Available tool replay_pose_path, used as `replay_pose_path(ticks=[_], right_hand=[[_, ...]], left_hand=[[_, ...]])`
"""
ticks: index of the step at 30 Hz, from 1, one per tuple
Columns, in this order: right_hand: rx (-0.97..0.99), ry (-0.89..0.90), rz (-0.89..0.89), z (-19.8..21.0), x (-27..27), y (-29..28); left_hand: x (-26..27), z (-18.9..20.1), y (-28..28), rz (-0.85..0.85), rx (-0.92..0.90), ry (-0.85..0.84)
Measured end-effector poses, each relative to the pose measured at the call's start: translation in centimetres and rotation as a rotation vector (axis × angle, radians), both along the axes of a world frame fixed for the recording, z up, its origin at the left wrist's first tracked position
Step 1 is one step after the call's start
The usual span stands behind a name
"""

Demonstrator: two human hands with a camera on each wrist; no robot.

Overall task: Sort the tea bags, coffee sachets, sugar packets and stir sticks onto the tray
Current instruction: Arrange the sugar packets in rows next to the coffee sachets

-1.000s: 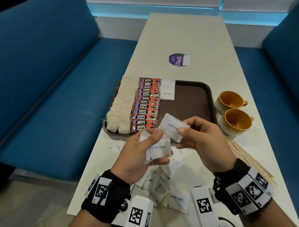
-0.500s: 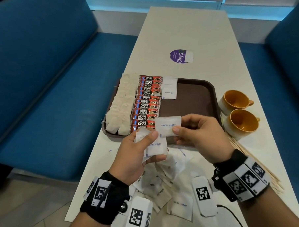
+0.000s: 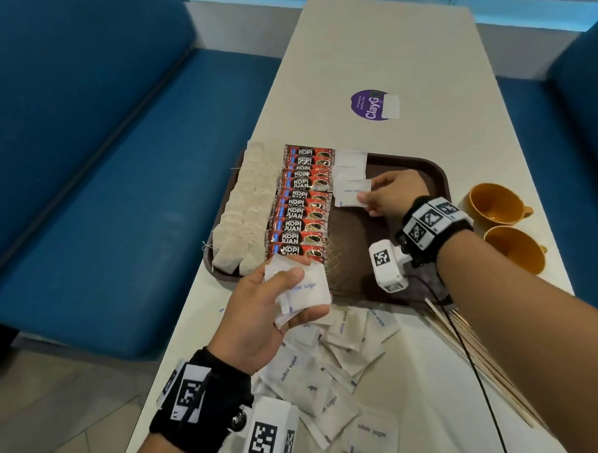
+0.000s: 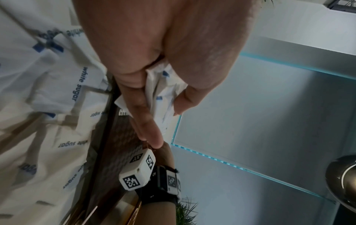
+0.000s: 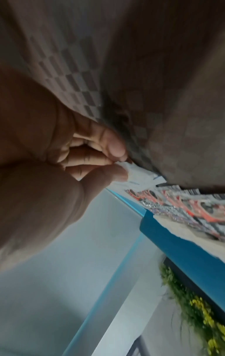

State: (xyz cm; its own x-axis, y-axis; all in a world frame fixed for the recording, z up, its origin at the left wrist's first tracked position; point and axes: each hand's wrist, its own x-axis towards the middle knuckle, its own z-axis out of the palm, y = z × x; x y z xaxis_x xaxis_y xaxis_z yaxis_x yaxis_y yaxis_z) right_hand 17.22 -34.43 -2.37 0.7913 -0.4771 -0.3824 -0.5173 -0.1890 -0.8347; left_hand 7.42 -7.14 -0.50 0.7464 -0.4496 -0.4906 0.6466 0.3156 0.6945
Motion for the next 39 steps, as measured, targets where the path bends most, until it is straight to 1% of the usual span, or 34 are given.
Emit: replay_pose_path(ticks=[4,14,17,20,22,24,28,30,33,36,39], right_hand=[[-0.063,0.083,-0.023,-0.6,1.3,-0.1],[-0.128,0.128,-0.04,-0.3,1.3,0.2],[-0.123,0.119,-0.056,-0.2,1.3,0.3],[-0.148,0.062,-0.079,0.5,0.6,0.6],[-0.162,-0.014,-0.046,1.9,-0.8,1.3],[-0.119,-0.12,0.023,3.9,-3.2,2.6],[0.026,-0.267,0.249,7.8,-9.6,5.4],[0.059,-0.288,0.309,8.8,-12.6,6.5],[0.089,-0.252,0.359,9.0,-15.7,7.6],[0.091,-0.225,0.435,8.6,-17.4,8.1],[0.118,-0.263,0.415,8.3,-18.4,8.4]], left_hand=[[0.2,0.1,0.3,0.003,-0.015,0.012],[0.2,0.4,1.0,0.022,-0.021,0.024],[0.1,0.2,1.0,0.03,-0.047,0.022],[-0.1,0.2,1.1,0.038,-0.101,0.014],[-0.3,0.6,1.2,0.039,-0.13,0.002],[-0.6,1.0,1.2,0.016,-0.144,-0.027],[-1.6,2.0,1.2,-0.038,-0.162,-0.099],[-2.1,2.4,1.1,-0.06,-0.15,-0.132],[-2.9,3.1,0.9,-0.087,-0.109,-0.179],[-3.6,3.6,0.6,-0.092,-0.038,-0.216],[-4.2,3.8,0.3,-0.065,0.017,-0.227]])
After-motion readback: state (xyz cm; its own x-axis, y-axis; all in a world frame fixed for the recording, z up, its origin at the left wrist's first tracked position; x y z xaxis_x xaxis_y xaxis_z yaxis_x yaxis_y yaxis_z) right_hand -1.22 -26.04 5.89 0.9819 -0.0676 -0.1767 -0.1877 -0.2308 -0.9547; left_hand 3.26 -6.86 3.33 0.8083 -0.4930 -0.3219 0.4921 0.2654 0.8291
